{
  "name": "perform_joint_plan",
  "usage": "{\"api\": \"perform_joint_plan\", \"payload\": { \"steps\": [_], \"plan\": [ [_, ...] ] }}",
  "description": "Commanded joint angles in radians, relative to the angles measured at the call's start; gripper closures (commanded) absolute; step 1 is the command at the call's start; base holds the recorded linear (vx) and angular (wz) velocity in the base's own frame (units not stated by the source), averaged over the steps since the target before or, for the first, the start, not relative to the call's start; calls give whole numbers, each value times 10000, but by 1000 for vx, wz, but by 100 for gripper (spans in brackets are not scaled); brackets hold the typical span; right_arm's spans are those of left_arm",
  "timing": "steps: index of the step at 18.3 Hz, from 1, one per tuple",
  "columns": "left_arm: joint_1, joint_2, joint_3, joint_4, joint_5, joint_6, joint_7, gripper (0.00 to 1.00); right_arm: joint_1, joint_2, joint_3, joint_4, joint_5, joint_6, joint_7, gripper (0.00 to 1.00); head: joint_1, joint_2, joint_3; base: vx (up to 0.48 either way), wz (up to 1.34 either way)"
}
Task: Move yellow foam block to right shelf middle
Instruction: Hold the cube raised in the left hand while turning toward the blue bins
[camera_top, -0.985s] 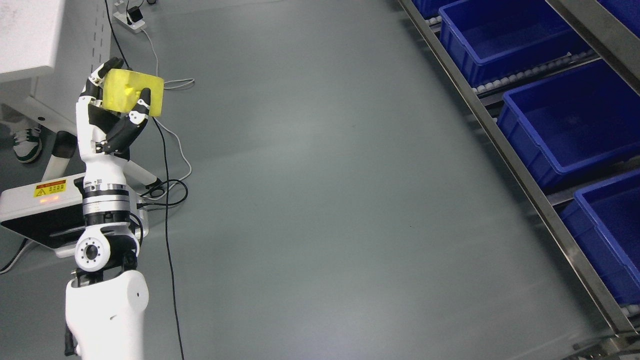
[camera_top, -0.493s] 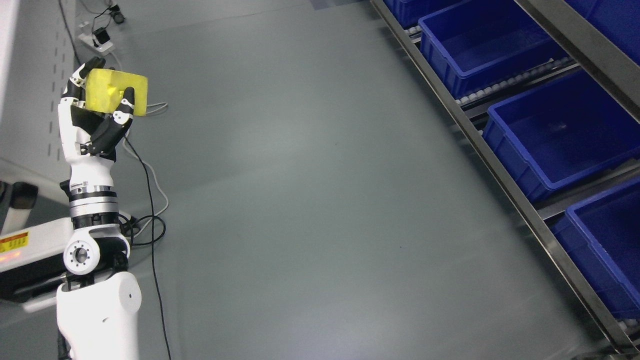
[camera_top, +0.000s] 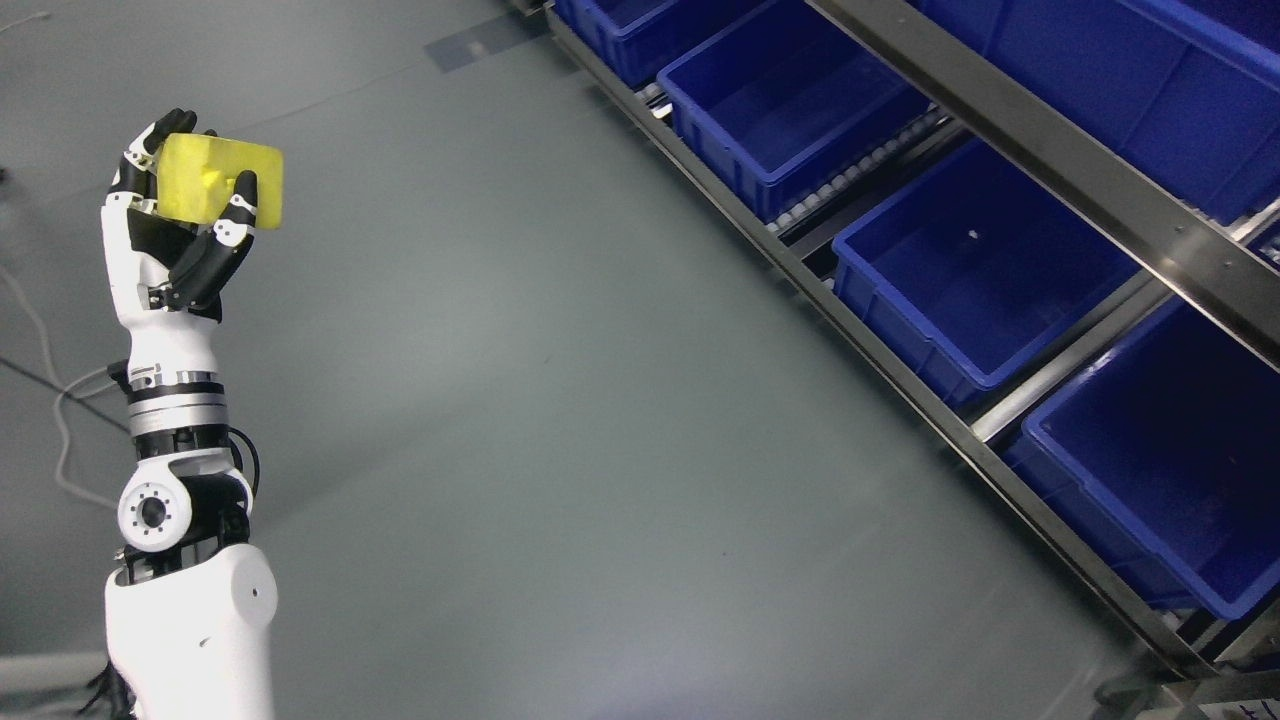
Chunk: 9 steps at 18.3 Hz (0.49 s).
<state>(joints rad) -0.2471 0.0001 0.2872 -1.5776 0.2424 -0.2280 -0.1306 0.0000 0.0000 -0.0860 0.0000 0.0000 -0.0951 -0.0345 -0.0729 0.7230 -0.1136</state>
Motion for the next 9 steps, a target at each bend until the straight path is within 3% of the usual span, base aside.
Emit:
{"api": "perform_joint_plan", "payload": {
  "steps": [1, 9],
  "plan": [
    [-75, 173, 12, -116, 0, 71, 2, 50, 15, -175, -14, -174, 31, 0, 8, 0, 0, 0, 0, 400, -579],
    [-60, 173, -233, -86, 0, 224, 2, 50, 15, -175, 1, -174, 31, 0, 8, 0, 0, 0, 0, 478, -492]
  ]
}}
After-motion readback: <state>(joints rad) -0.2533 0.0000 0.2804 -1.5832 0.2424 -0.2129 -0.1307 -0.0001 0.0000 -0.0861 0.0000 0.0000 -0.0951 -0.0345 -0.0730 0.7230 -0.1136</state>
